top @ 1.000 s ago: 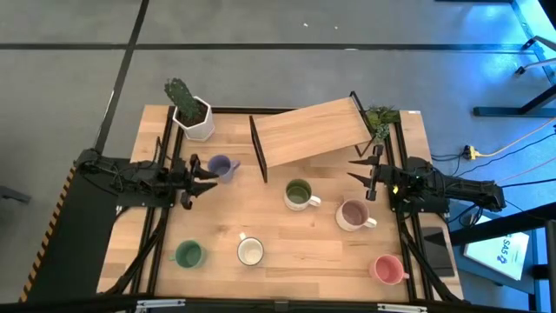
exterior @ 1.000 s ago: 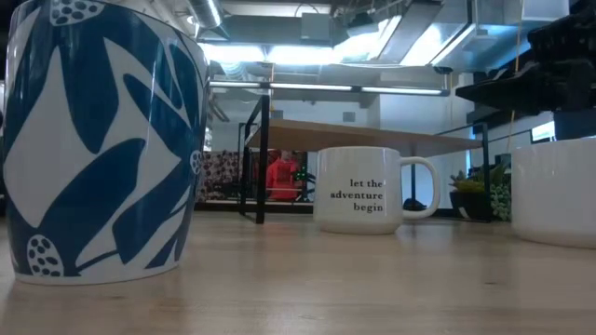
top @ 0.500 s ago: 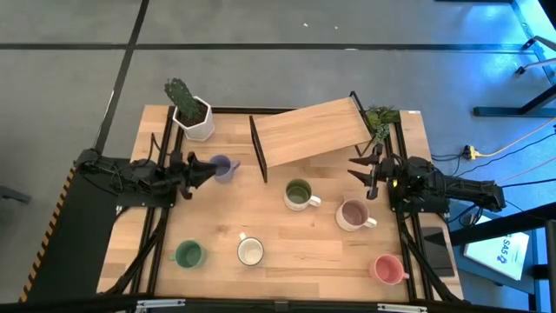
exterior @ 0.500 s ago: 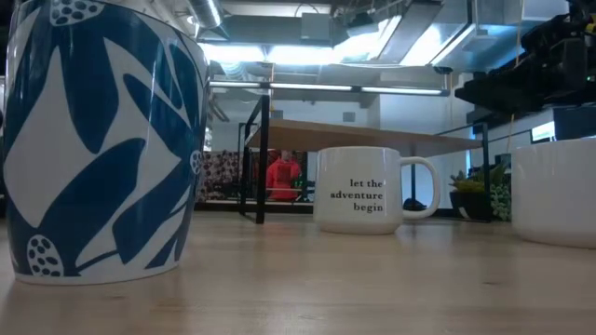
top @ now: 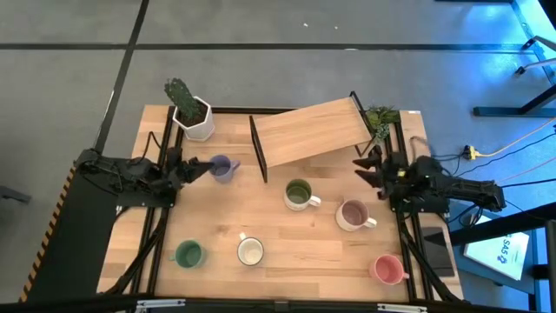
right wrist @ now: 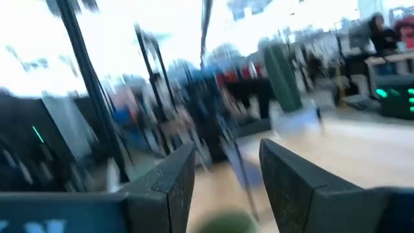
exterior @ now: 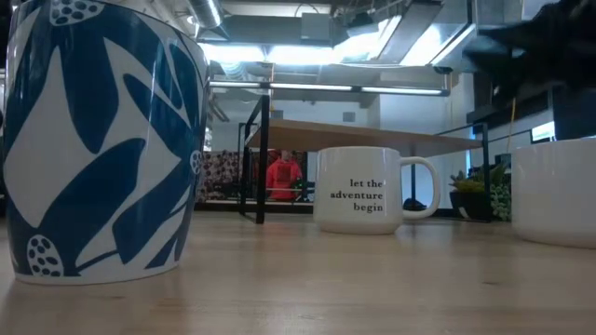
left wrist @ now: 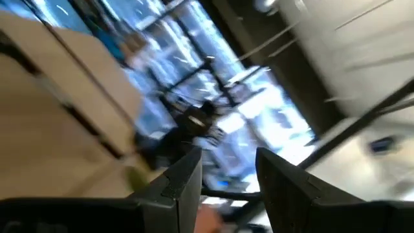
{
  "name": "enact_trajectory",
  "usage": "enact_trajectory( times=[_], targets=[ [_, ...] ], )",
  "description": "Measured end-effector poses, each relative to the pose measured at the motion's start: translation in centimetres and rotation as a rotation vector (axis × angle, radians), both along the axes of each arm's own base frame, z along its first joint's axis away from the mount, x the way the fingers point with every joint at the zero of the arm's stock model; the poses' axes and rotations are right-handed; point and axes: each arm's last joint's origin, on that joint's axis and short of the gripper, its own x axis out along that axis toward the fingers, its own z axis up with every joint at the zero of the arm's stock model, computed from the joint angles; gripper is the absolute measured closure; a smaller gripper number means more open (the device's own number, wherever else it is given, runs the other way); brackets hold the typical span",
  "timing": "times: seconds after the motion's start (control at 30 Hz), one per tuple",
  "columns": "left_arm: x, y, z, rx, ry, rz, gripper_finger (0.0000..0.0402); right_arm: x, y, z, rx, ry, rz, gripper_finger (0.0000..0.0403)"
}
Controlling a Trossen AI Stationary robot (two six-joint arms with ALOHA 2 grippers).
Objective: Place coffee mugs
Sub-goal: Put the white-brown mug on the shelf
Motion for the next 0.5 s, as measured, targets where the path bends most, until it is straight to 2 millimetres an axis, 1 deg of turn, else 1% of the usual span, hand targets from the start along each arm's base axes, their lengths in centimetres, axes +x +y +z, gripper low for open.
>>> enact_trajectory(
  times=[0.07, 0.13, 0.2, 0.27, 0.37, 0.4, 0.43, 0.5],
  targets=[
    [-0.2, -0.1, 0.8, -0.061, -0.058, -0.072, 0.0263, -0.4, 0.1, 1.2, -0.011, -0.113, 0.003, 0.0243],
    [-0.5, -0.1, 1.7, -0.113, -0.108, -0.12, 0.0263, -1.1, 0.1, 2.8, -0.038, -0.214, -0.01, 0.0243],
    [-1.0, 0.0, 3.4, -0.115, -0.171, -0.153, 0.0263, -2.0, 0.2, 5.0, -0.091, -0.296, -0.051, 0.0243],
    [-1.8, 0.1, 5.7, -0.088, -0.233, -0.178, 0.0263, -2.8, 0.3, 7.2, -0.146, -0.325, -0.086, 0.0243],
    [-3.2, 0.5, 9.9, -0.044, -0.319, -0.153, 0.0263, -3.9, 0.5, 11.1, -0.239, -0.31, -0.134, 0.0243],
    [-3.6, 0.6, 11.3, -0.021, -0.338, -0.134, 0.0263, -4.2, 0.5, 12.7, -0.266, -0.284, -0.144, 0.0243],
    [-3.9, 0.7, 12.7, 0.01, -0.347, -0.108, 0.0263, -4.4, 0.6, 14.1, -0.287, -0.232, -0.143, 0.0243],
    [-4.6, 0.9, 15.4, 0.084, -0.346, -0.062, 0.0263, -4.3, 0.5, 16.4, -0.297, -0.055, -0.127, 0.0243]
  ],
)
